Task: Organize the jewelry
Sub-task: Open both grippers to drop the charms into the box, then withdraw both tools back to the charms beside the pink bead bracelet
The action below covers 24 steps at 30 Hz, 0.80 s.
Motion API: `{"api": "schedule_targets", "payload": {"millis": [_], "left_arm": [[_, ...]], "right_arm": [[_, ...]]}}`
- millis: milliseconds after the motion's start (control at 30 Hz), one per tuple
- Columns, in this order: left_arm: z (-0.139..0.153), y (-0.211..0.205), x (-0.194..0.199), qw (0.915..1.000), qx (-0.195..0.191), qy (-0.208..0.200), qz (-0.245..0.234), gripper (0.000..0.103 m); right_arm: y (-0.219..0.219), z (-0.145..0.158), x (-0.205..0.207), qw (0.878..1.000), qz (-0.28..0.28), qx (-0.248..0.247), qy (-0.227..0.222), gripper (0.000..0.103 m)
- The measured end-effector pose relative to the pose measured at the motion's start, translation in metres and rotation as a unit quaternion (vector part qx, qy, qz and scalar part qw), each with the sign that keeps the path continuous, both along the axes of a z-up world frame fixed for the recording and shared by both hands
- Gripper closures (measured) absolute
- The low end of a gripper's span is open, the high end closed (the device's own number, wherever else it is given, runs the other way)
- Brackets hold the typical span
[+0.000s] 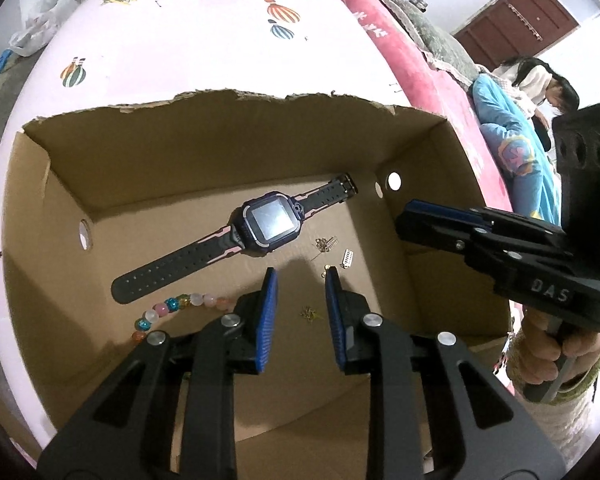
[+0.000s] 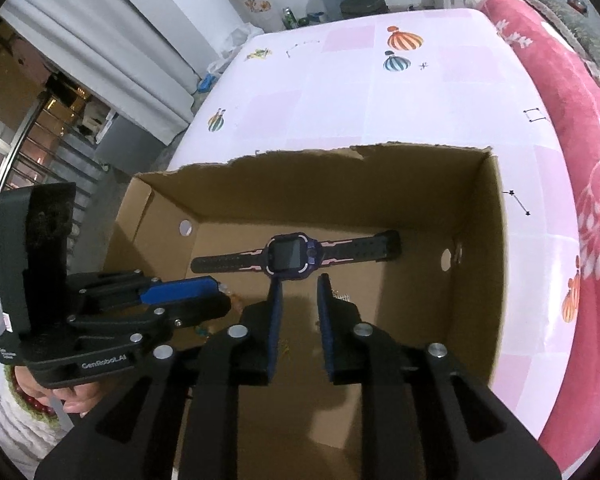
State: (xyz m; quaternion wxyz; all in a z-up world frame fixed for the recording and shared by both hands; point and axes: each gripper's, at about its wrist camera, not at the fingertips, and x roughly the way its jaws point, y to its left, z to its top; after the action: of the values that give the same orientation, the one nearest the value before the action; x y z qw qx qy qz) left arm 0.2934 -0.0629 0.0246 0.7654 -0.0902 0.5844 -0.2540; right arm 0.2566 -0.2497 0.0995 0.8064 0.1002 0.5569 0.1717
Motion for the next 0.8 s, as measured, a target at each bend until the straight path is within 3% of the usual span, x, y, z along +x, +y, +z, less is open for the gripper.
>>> {"api": "schedule_targets", "payload": {"millis": [67, 133, 267, 533, 667, 800], "left_arm": [[0.006, 0.002, -0.003, 1.0, -0.003, -0.009, 0.001, 0.072], [0.015, 0.006, -0.008, 0.9997, -0.009, -0.023, 0.002, 0.069], [0.042, 0.018, -0.03, 0.997, -0.021, -0.074, -0.003, 0.055], [0.09, 0.051, -0.123, 0.9797, -0.054, -0.19, -0.036, 0.025], [0.088, 0.051, -0.17, 0.9719, -0.07, -0.212, -0.074, 0.017], [0.057, 0.043, -0.197, 0.9754, -0.042, -0.2, -0.084, 0.014]], "right_arm": [[-0.004, 0.007, -0.004, 1.0, -0.004, 0.005, -0.009, 0.066], [-0.009, 0.017, -0.013, 0.999, -0.01, 0.016, -0.026, 0.064], [-0.021, 0.044, -0.04, 0.997, -0.017, 0.041, -0.066, 0.06], [-0.052, 0.091, -0.144, 0.982, -0.021, 0.07, -0.175, 0.03], [-0.066, 0.082, -0.185, 0.978, -0.039, 0.084, -0.187, 0.024], [-0.078, 0.044, -0.217, 0.981, -0.084, 0.074, -0.158, 0.024]]}}
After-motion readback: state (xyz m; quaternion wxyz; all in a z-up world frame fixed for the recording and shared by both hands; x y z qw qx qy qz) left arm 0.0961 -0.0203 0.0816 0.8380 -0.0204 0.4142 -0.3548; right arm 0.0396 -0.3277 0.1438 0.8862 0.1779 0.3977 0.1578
